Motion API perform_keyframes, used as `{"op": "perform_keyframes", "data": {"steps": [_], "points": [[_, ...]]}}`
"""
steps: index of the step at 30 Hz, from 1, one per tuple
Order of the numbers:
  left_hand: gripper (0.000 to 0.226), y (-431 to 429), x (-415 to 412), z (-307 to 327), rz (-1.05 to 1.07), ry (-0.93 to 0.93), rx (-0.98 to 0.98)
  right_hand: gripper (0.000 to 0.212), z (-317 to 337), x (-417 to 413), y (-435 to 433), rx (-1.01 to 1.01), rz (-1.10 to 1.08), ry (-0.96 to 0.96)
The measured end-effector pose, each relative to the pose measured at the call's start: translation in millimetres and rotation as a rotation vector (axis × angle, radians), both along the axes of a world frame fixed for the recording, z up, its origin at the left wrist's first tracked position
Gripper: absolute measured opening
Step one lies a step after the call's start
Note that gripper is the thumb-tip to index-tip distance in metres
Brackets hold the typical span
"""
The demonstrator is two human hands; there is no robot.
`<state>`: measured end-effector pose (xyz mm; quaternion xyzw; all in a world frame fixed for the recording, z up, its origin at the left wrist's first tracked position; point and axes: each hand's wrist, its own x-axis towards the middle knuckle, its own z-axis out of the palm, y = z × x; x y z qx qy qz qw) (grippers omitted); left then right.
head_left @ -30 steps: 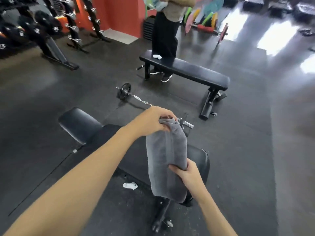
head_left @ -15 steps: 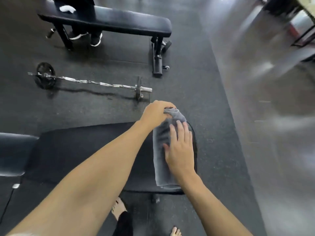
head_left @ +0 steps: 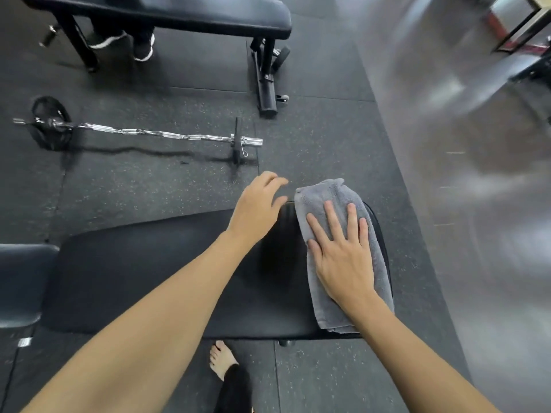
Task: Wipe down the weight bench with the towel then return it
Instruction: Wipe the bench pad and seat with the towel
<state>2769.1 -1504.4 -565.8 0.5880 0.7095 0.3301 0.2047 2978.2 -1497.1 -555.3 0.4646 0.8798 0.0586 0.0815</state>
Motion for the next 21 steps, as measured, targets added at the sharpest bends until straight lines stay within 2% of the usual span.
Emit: {"op": "perform_keyframes", "data": {"steps": [3, 7, 10, 15, 21], "points": [[0.027, -36, -14, -17, 0.034, 0.035, -0.032, 0.056, 0, -5, -2, 0.03, -0.016, -0.017], [0.025, -75, -33, -49, 0.153, 0.172, -0.089, 0.057, -6, -7, -1, 0.075, -0.037, -0.046], [0.034, -103, -41, -77, 0.168, 0.218, -0.14, 0.057, -11, -8, 0, 0.123, -0.064, -0.072], [0.061, -130, -44, -118, 0.025, 0.156, -0.153, 0.058, -13, -11, -4, 0.15, -0.091, -0.102], [0.064, -141, -51, -143, -0.038, 0.05, -0.055, 0.056, -19, -17, -7, 0.157, -0.099, -0.07]]}}
